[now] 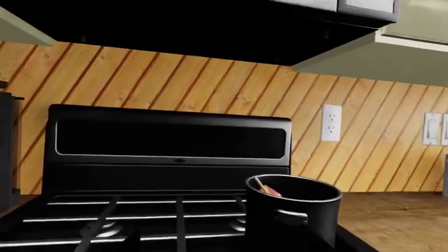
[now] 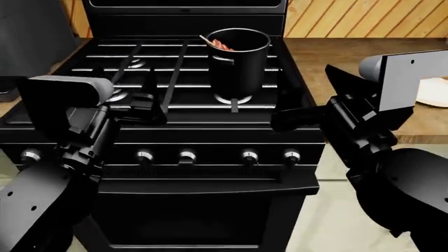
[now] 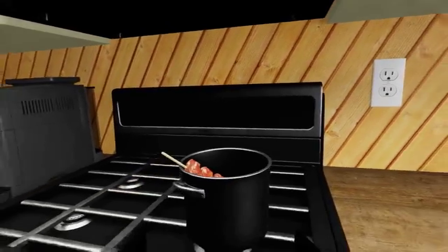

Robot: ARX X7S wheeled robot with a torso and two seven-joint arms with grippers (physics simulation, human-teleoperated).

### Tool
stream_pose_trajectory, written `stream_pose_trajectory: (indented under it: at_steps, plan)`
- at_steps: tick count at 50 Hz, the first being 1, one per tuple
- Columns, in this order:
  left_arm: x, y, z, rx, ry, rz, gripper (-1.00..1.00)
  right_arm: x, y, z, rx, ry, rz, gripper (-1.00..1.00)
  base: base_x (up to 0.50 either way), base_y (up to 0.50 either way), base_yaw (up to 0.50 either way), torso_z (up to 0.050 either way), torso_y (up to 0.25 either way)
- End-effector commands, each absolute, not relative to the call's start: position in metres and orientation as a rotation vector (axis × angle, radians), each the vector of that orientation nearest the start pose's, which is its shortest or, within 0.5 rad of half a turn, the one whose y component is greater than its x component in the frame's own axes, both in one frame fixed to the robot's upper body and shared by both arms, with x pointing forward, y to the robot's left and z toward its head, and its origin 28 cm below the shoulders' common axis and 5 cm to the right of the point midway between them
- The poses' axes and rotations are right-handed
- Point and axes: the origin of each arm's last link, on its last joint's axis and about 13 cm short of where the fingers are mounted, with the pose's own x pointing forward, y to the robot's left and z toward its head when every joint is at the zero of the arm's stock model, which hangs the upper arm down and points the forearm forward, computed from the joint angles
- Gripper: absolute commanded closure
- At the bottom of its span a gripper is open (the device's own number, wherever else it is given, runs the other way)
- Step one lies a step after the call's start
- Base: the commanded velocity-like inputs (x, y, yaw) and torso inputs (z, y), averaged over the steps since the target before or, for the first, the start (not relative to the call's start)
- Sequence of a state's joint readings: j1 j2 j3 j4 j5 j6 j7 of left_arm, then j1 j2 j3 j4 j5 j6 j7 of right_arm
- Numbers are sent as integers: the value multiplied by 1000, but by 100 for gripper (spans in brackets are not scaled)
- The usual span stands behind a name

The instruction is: Frozen meat rests on a plate on the counter. Retrieve the meat and place it in a pot on a burner. Then turn the burner on.

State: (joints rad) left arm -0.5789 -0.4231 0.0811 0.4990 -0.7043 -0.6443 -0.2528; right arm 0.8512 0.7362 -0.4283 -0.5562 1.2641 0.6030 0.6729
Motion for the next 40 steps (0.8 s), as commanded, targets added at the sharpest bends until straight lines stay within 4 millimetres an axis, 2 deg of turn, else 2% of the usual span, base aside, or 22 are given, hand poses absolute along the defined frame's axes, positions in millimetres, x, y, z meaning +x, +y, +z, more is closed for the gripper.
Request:
stream_pose_trajectory:
  at_steps: [1, 7, 13, 23, 40]
  plan:
    - [263, 233, 210, -129, -303, -203, -100, 240, -114, 251, 69, -160, 254, -100, -383, 0, 0, 0, 0]
    - [266, 234, 203, -22, -389, -202, -100, 240, -116, 249, 70, -158, 243, -100, -82, 0, 0, 0, 0]
    - [263, 237, 199, -115, -372, -301, -100, 239, -117, 247, 70, -160, 235, -100, 0, 0, 0, 0, 0]
    - [257, 237, 188, -93, -432, -317, -100, 226, -121, 239, 34, -164, 204, -100, 0, 0, 0, 0, 0]
    - [250, 245, 187, 0, -498, -261, -100, 205, -127, 235, -6, -166, 120, -100, 0, 0, 0, -49, 23]
